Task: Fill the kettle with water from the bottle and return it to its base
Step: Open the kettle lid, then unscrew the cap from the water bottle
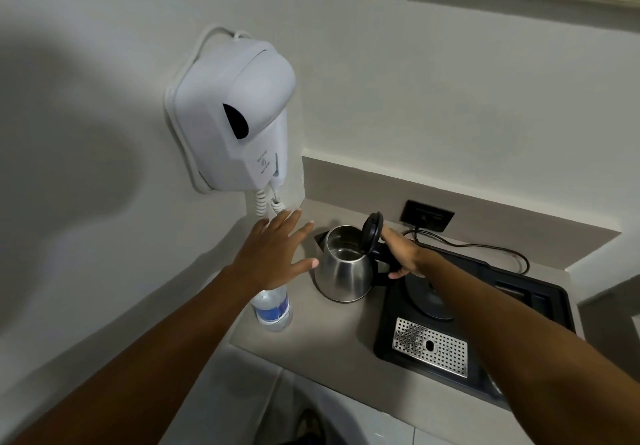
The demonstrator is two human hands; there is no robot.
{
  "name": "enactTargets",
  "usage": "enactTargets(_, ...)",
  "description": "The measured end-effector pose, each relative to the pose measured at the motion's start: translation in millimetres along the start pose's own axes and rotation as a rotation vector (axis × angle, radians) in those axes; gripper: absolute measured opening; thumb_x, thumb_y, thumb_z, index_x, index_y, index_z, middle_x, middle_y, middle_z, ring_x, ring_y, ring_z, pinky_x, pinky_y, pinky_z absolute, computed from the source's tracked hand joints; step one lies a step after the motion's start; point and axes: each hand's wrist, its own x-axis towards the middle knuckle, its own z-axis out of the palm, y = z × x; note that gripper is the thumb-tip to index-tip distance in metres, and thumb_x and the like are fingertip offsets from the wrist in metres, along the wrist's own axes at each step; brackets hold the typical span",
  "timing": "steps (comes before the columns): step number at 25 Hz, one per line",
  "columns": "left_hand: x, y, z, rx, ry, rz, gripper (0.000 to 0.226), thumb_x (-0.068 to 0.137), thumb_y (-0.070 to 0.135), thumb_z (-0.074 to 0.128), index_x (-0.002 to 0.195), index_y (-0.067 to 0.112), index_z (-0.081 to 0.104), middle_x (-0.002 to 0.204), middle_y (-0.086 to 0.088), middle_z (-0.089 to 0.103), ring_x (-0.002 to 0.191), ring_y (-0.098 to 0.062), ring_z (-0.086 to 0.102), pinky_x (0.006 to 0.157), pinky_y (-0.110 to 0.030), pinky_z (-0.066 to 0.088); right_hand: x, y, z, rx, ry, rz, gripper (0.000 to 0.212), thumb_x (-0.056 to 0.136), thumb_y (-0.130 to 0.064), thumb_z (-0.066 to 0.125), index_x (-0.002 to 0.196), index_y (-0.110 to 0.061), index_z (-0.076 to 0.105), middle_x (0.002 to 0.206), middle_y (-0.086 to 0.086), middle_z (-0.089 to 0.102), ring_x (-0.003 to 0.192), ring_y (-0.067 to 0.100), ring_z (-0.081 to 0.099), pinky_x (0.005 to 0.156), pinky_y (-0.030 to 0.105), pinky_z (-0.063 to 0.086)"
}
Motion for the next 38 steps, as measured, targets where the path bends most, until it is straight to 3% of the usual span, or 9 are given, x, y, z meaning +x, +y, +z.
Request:
enactTargets(10,-5,6,-1,-0.007,-0.028,0.011,0.073,0.089,0.065,0.046,0.15,0.026,0.03,0.161,-0.003,0.025,0.148,-0.026,0.02,0.119,-0.05,0.025,8,8,-5,-0.014,0.065,-0.081,0.044,0.092,-0.058,0.038,0.123,-0.028,0.049,0.132,0.005,0.045,0.118,0.026,0.047,0.08,0.052,0.058)
enactTargets(13,-12,4,-7,-0.033,-0.015,-0.001,0.068,0.089,0.062,0.05,0.146,0.026,0.038,0.157,-0.001,0.035,0.145,-0.024,0.028,0.115,-0.048,0.03,5,6,-9,-0.057,0.06,-0.096,0.042,0.09,-0.059,0.039,0.121,-0.033,0.05,0.132,0.005,0.046,0.12,0.029,0.048,0.074,0.047,0.059)
enactTargets(16,-20,-2,-13,-0.133,0.036,-0.064,0.063,0.088,0.056,0.058,0.142,0.024,0.045,0.151,-0.001,0.045,0.138,-0.023,0.04,0.11,-0.047,0.038,1,11,-13,-0.052,0.064,-0.09,0.041,0.086,-0.06,0.039,0.118,-0.038,0.052,0.131,0.003,0.046,0.118,0.028,0.048,0.069,0.044,0.06)
enactTargets(21,-47,-9,3,-0.338,0.057,-0.178,0.059,0.085,0.047,0.068,0.136,0.022,0.052,0.144,-0.002,0.054,0.13,-0.025,0.049,0.108,-0.05,0.043,-2,25,-13,-0.03,0.093,-0.145,0.024,0.094,-0.053,0.038,0.111,-0.043,0.052,0.128,0.001,0.046,0.118,0.025,0.046,0.074,0.048,0.059)
enactTargets(25,-53,-12,13,-0.429,0.041,-0.239,0.053,0.088,0.038,0.069,0.136,0.021,0.052,0.142,-0.003,0.054,0.128,-0.025,0.05,0.107,-0.045,0.043,-3,16,-6,-0.045,0.139,-0.151,0.045,0.094,-0.06,0.038,0.128,-0.033,0.048,0.133,0.003,0.046,0.118,0.026,0.048,0.077,0.048,0.057)
enactTargets(32,-74,-19,15,-0.7,0.224,-0.341,0.037,0.088,0.007,0.07,0.125,0.011,0.063,0.121,-0.007,0.067,0.105,-0.023,0.065,0.096,-0.037,0.053,1,13,6,-0.01,0.186,-0.134,0.049,0.095,-0.058,0.039,0.13,-0.025,0.051,0.127,0.002,0.05,0.114,0.025,0.05,0.08,0.05,0.056)
enactTargets(38,-78,-14,17,-0.745,0.384,-0.438,0.03,0.08,0.012,0.079,0.109,0.008,0.072,0.106,-0.009,0.074,0.093,-0.025,0.067,0.087,-0.041,0.057,4,11,7,0.021,0.186,-0.143,0.04,0.097,-0.052,0.042,0.12,-0.023,0.056,0.124,0.006,0.054,0.112,0.025,0.051,0.078,0.05,0.056)
